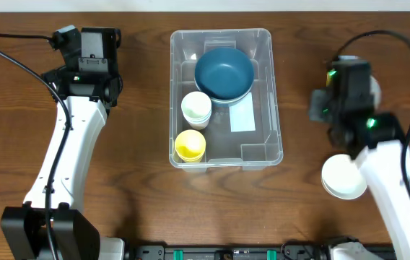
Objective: Pack container
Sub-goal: 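Carry the white bowl into the container's front right and release it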
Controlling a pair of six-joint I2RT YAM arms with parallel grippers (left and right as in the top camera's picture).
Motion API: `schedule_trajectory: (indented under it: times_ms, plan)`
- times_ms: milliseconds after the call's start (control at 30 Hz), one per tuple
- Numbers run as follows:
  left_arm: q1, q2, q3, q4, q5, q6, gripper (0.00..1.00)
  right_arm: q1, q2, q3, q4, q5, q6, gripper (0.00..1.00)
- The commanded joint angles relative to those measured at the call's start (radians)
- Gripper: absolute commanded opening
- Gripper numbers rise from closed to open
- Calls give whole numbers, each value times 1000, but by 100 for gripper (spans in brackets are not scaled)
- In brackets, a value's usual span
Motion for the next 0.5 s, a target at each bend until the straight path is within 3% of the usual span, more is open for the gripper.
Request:
schedule_trajectory:
  times_ms: [0, 233, 467]
  plan:
    - [3, -15, 3, -3, -23, 6, 98, 160, -85, 8, 14, -36, -58, 1]
    - [3, -15, 3, -3, -23, 6, 98, 447, -69, 8, 21, -36, -58, 1]
    - [3, -15, 3, -3, -23, 6, 98, 526, 65, 8, 24, -37, -57, 1]
